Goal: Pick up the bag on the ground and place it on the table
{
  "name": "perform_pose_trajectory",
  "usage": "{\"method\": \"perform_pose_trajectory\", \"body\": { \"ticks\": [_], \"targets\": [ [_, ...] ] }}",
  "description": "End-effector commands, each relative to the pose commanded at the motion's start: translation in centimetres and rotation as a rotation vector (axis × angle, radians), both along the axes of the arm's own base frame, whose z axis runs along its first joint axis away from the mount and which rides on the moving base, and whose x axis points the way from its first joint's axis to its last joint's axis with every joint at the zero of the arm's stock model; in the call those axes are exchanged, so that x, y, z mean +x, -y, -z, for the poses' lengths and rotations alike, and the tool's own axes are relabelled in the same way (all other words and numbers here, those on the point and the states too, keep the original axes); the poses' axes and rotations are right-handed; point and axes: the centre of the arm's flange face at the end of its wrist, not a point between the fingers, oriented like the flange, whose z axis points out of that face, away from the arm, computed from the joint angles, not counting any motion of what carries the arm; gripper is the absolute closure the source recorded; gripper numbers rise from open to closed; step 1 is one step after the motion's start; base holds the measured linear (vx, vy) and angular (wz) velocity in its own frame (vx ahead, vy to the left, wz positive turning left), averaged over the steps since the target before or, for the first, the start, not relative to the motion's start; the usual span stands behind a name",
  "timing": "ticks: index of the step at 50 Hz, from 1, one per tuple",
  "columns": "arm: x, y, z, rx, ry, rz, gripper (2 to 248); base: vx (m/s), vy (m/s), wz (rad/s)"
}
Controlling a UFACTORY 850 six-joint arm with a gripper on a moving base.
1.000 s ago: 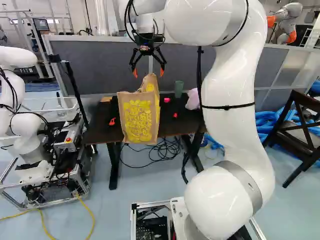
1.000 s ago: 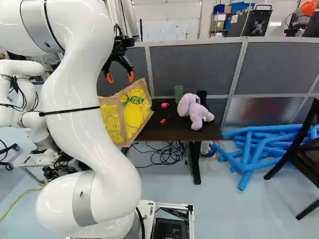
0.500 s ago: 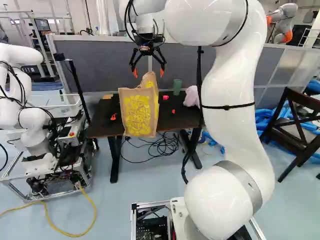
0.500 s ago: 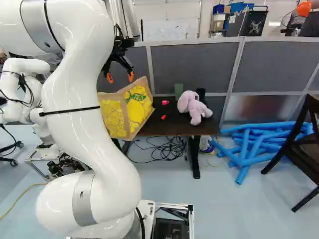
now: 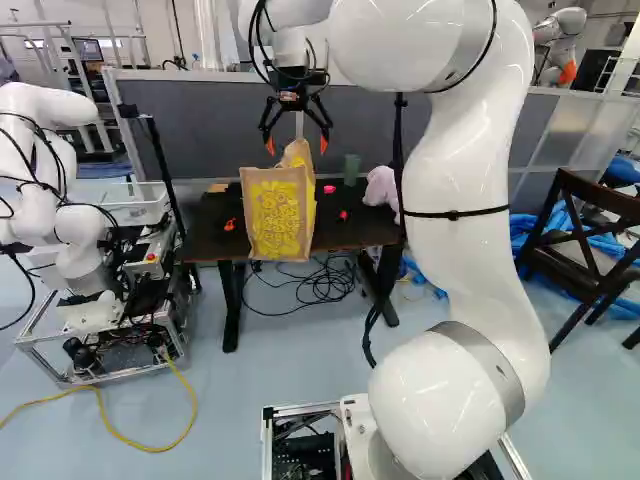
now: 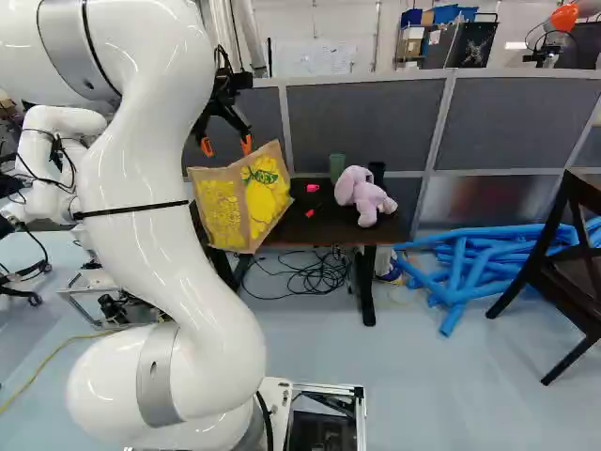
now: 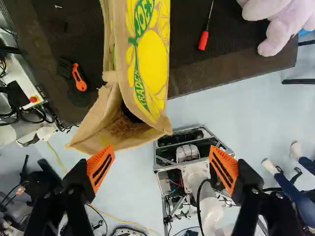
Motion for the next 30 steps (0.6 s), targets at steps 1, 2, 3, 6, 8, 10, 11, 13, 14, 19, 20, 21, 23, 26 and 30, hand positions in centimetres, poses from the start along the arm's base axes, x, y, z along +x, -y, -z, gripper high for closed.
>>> {"method": "perform_pose_trajectory", "body": {
  "ticks": [1, 2, 3, 6, 8, 10, 11, 13, 14, 19, 20, 21, 23, 26, 30],
  "targets": [
    [0.00, 0.00, 0.00, 0.000, 0.000, 0.000, 3, -0.111, -0.007, -0.003],
    [0.00, 0.00, 0.00, 0.000, 0.000, 0.000, 3, -0.116, -0.005, -0.001],
    [0.00, 0.00, 0.00, 0.000, 0.000, 0.000, 3, -0.111, -0.002, -0.008],
    [0.00, 0.00, 0.00, 0.000, 0.000, 0.000, 3, -0.113, 0.004, 0.001],
    [0.00, 0.00, 0.00, 0.000, 0.000, 0.000, 3, -0.131, 0.003, 0.011],
    [0.00, 0.00, 0.00, 0.000, 0.000, 0.000, 3, -0.125, -0.002, 0.005],
    [0.00, 0.00, 0.00, 0.000, 0.000, 0.000, 3, -0.125, -0.004, 0.000],
    [0.00, 0.00, 0.00, 0.000, 0.000, 0.000, 3, -0.133, -0.007, -0.003],
    [0.00, 0.00, 0.00, 0.000, 0.000, 0.000, 3, -0.129, -0.006, -0.001],
    [0.00, 0.00, 0.00, 0.000, 0.000, 0.000, 3, -0.151, 0.012, -0.005],
    [0.00, 0.00, 0.00, 0.000, 0.000, 0.000, 3, -0.164, 0.030, -0.012],
    [0.00, 0.00, 0.00, 0.000, 0.000, 0.000, 3, -0.139, 0.026, 0.000],
    [0.00, 0.00, 0.00, 0.000, 0.000, 0.000, 3, -0.134, 0.029, 0.011],
    [0.00, 0.00, 0.00, 0.000, 0.000, 0.000, 3, -0.140, 0.029, -0.007],
    [0.00, 0.00, 0.00, 0.000, 0.000, 0.000, 3, -0.131, 0.024, -0.010]
  ]
}}
